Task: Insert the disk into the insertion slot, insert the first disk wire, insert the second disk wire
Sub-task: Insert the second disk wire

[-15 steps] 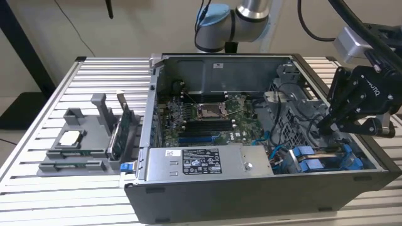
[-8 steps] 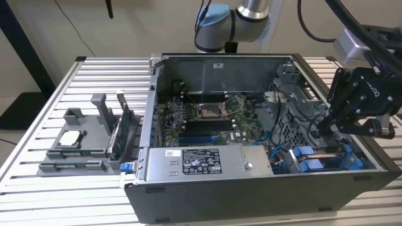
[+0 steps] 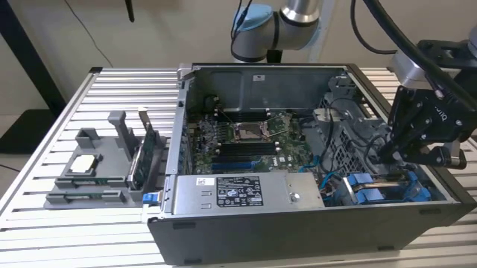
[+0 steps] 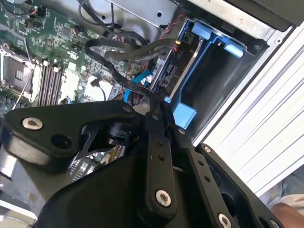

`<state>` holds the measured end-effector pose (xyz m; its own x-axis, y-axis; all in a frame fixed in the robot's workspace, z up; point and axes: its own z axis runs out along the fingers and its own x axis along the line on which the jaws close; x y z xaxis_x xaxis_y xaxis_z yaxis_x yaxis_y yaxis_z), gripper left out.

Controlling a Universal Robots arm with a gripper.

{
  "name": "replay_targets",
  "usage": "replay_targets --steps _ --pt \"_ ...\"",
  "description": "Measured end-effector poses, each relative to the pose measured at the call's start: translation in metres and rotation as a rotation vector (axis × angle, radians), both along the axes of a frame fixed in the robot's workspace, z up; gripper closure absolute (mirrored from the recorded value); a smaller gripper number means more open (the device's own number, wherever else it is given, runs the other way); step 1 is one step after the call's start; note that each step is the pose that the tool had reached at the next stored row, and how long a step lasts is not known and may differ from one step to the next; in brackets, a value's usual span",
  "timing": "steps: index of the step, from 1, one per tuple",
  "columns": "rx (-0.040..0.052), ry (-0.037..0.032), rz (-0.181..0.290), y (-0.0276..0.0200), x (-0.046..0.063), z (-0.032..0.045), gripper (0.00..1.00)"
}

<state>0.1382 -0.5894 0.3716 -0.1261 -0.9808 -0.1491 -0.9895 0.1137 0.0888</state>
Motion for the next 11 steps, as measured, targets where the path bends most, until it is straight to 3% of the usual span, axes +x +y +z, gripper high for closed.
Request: replay_targets --steps 4,11 --pt "0.0 -0.0203 0.003 0.0 -0.0008 -0.0031 0.84" --pt "0.0 -0.0457 0.009 0.0 -0.0021 -0.0071 0.84"
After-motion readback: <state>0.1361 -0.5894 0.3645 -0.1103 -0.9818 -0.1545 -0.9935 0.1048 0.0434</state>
